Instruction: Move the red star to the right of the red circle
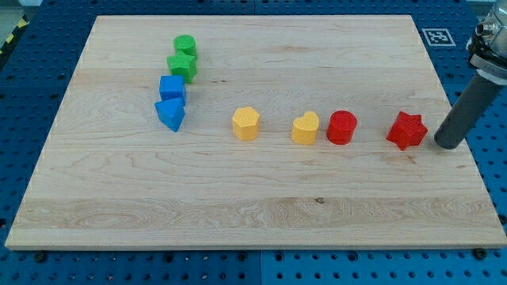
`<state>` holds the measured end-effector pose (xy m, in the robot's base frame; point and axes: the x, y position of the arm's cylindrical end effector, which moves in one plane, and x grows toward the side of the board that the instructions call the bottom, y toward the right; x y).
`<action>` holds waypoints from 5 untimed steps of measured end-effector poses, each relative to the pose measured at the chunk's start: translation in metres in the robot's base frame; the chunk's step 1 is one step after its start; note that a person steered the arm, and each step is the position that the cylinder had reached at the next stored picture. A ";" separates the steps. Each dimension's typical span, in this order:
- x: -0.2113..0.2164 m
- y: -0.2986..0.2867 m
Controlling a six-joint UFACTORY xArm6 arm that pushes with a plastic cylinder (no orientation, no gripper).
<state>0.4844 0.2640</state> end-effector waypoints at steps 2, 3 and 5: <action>-0.004 -0.018; -0.006 -0.036; -0.009 -0.033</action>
<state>0.4757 0.2313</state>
